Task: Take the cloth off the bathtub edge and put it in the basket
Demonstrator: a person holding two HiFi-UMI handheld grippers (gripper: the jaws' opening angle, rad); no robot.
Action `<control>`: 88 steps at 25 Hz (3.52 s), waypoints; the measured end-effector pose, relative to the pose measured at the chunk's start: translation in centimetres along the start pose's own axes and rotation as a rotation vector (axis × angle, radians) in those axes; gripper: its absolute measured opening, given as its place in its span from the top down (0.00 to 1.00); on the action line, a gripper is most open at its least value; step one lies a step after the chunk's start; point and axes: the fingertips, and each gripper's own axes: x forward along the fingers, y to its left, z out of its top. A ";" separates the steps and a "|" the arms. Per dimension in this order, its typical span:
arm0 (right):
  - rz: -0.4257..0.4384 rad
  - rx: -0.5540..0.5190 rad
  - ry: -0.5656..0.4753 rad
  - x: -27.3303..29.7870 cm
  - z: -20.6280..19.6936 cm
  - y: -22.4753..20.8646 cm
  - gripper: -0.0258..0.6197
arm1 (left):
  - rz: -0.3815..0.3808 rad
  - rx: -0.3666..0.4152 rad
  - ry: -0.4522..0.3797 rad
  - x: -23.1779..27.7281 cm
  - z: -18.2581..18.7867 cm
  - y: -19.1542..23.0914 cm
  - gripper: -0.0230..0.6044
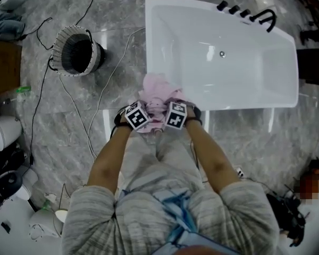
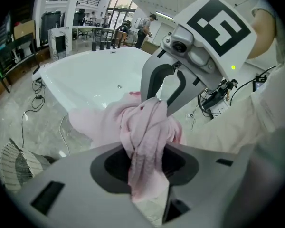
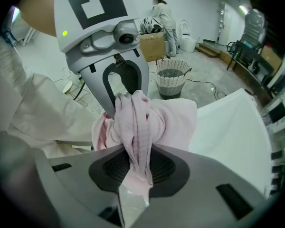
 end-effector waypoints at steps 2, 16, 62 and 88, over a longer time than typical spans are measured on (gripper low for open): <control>-0.016 -0.010 -0.005 -1.3 0.2 0.4 0.80 | 0.017 0.011 -0.020 -1.3 0.7 -0.6 0.70; -0.001 -0.132 -0.015 -9.2 3.7 2.0 0.80 | 0.046 -0.027 -0.073 -9.7 3.2 -3.4 0.70; -0.049 -0.348 -0.075 -10.4 36.1 4.9 0.80 | 0.205 -0.100 -0.224 -33.4 -15.4 7.8 0.70; 0.015 -0.566 -0.063 -11.0 49.2 -11.0 0.80 | 0.264 -0.277 -0.248 -41.4 -13.1 25.4 0.70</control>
